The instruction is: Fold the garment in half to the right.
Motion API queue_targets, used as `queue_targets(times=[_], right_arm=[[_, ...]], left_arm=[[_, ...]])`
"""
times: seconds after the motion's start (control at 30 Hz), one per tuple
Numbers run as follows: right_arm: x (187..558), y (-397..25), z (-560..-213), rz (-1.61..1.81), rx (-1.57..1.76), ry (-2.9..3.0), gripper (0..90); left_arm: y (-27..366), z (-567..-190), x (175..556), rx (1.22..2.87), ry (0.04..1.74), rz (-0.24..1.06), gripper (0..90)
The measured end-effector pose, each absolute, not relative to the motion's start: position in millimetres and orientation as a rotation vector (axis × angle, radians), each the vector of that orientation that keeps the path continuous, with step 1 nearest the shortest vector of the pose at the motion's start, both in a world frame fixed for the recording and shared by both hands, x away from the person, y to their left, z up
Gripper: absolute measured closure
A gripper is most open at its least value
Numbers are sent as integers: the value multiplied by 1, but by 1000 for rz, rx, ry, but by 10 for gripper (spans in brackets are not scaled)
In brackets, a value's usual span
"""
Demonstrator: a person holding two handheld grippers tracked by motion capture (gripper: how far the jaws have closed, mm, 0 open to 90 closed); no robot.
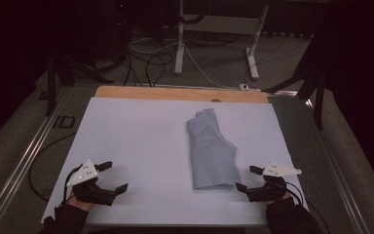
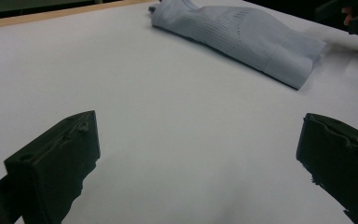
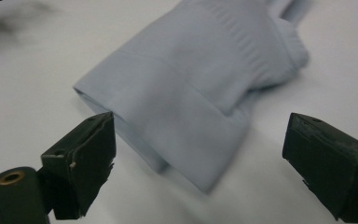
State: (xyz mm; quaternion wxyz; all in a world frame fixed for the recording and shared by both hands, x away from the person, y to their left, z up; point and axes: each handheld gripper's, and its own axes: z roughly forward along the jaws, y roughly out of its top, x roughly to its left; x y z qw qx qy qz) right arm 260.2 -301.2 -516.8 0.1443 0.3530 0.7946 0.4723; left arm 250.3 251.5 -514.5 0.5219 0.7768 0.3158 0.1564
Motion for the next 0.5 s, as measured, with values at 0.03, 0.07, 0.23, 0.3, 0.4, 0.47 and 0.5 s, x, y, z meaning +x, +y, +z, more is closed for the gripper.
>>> queue_targets(times=[0.03, 0.07, 0.23, 0.3, 0.4, 0.47, 0.5], right_arm=[[259, -303, -518, 1361, 1034, 2286, 95], [258, -305, -519, 1367, 1050, 2278, 95], [257, -309, -518, 1367, 1064, 2252, 95], [258, -309, -518, 1363, 1058, 2259, 95], [258, -308, -519, 1366, 1063, 2272, 95], [258, -308, -519, 1362, 1059, 2273, 95], [258, -308, -519, 1363, 1060, 2274, 95]], left_arm=[[252, -515, 250, 1862, 757, 376, 1], [252, -515, 250, 1865, 757, 376, 1], [252, -516, 251, 1866, 758, 376, 1], [252, -516, 251, 1869, 758, 380, 1], [252, -516, 251, 1870, 763, 383, 1], [253, -515, 251, 1867, 763, 385, 1], [253, -515, 251, 1863, 765, 385, 1]])
